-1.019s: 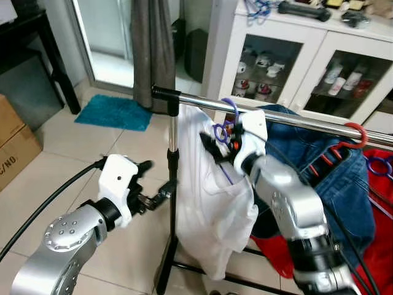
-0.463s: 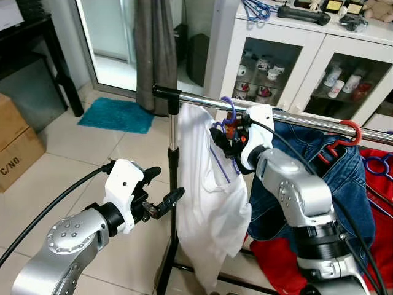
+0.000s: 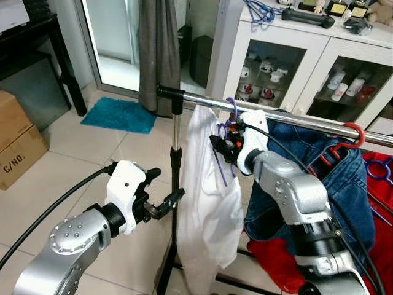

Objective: Hang hanger

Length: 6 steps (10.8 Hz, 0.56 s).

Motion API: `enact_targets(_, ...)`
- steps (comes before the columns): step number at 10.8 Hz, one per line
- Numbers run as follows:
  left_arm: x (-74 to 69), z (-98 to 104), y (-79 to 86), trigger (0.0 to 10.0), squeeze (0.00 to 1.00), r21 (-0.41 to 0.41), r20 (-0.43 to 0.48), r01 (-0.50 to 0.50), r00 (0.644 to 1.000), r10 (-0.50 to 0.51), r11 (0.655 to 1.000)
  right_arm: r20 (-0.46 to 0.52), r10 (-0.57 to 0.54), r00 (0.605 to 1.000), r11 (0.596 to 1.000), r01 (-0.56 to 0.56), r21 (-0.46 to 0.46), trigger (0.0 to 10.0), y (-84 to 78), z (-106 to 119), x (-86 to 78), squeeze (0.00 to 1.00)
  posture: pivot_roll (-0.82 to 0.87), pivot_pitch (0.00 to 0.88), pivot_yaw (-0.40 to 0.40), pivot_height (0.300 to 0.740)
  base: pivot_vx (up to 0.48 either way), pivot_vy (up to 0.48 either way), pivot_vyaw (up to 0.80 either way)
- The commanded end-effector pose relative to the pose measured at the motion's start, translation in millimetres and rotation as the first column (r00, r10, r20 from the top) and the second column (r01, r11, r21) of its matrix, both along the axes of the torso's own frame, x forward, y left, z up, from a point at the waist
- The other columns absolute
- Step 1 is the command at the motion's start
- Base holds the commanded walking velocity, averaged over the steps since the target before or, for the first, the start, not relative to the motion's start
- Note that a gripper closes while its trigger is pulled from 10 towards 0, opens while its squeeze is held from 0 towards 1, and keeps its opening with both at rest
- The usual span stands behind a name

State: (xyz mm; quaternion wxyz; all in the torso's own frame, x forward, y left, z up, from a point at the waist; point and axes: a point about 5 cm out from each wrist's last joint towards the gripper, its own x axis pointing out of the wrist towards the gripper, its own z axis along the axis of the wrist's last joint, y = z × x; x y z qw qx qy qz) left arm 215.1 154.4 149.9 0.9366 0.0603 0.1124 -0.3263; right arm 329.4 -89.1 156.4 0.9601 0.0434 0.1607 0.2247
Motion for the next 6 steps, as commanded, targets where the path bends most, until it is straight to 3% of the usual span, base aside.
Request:
enact_targets(1,0.5,-2.0,0.0,10.0,0.0,0.012,-0.014,-0.005,1.0,0.005,1.0,0.002,-0.024,1.0,1.0,0.024,-0.001,0.0,-4.2,3.3,3.8,0.0,0.17,0.009,-0.08,0.74,0.0,0.0,0.0)
enact_targets(6,3.6,-2.6,-1.1,10.0,0.0,0.059,0.011,0.009,1.0,-0.01,0.998,-0.001,-0.04,0.999,0.999,0.04,0.0,0.0,-7.4,4.2,9.2,0.0,0.16,0.002,-0.075,0.74,0.0,0.0,0.0)
